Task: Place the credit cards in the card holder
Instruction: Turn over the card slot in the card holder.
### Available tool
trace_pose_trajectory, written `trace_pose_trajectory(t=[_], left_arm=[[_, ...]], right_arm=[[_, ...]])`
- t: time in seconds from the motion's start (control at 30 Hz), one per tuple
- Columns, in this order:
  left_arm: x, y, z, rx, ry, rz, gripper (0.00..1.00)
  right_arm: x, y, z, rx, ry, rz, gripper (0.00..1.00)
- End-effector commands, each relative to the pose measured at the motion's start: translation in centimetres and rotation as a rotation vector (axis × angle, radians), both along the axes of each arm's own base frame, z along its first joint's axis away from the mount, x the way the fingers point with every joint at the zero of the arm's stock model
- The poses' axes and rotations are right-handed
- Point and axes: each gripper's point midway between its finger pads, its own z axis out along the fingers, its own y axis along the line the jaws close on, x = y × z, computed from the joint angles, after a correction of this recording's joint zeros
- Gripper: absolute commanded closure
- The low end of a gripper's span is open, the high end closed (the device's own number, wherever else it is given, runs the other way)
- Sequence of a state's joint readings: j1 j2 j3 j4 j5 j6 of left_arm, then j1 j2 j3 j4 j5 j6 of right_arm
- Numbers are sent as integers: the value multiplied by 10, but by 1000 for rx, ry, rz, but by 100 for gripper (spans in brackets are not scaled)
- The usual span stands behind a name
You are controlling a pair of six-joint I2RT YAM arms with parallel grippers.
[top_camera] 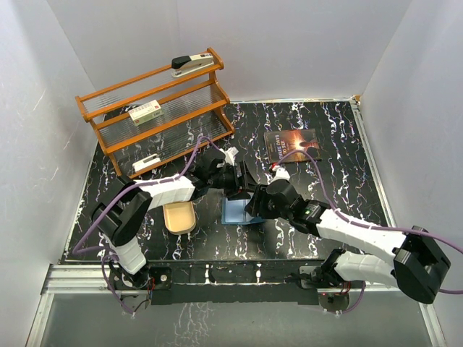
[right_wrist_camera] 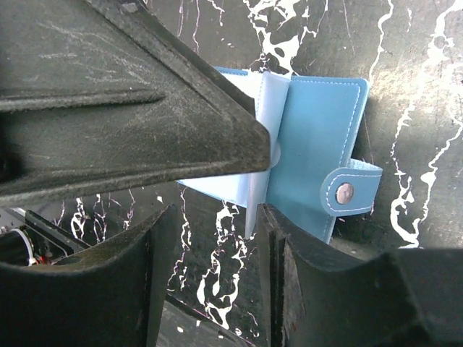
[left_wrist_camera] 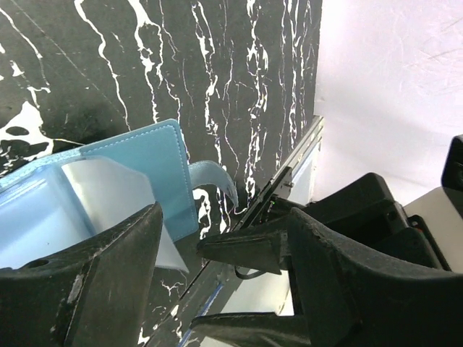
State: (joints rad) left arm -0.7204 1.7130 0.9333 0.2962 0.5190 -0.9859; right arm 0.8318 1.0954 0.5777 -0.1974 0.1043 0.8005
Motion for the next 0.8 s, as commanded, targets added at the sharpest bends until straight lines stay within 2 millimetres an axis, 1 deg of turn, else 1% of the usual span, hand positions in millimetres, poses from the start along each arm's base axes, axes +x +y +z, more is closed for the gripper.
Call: trace_pose_trajectory(t=[0.0, 0.1, 0.17, 0.27, 0.33, 0.43, 0.5, 0.57, 0.7, 0.77], left_arm=[[-6, -13, 10, -75, 25, -35, 32], [-7, -11, 9, -66, 27, -34, 33], [-7, -9, 8, -48, 16, -29, 33], [-4, -2, 7, 1, -5, -16, 32], [-1, 5, 3, 67, -20, -2, 32], [1, 24, -7, 188, -27, 34, 31], [5, 39, -14, 267, -39, 76, 31], [7, 50, -16, 301, -49, 104, 30], [5, 59, -21, 335, -51, 113, 29], [3, 58, -25, 335, -43, 97, 28]], right_arm=[[8, 11, 5, 21, -16, -10, 54], [11, 5, -6, -35, -2, -38, 57], [13, -1, -10, -70, 2, -62, 61], [13, -7, -15, -97, 3, -82, 71], [12, -10, -15, -96, -1, -88, 76], [11, -12, -16, -89, -4, -92, 83], [10, -12, -16, -85, -5, -93, 85], [10, -11, -16, -82, -6, -91, 85], [10, -10, -18, -82, 0, -88, 86], [10, -10, -17, -81, -1, -87, 86]])
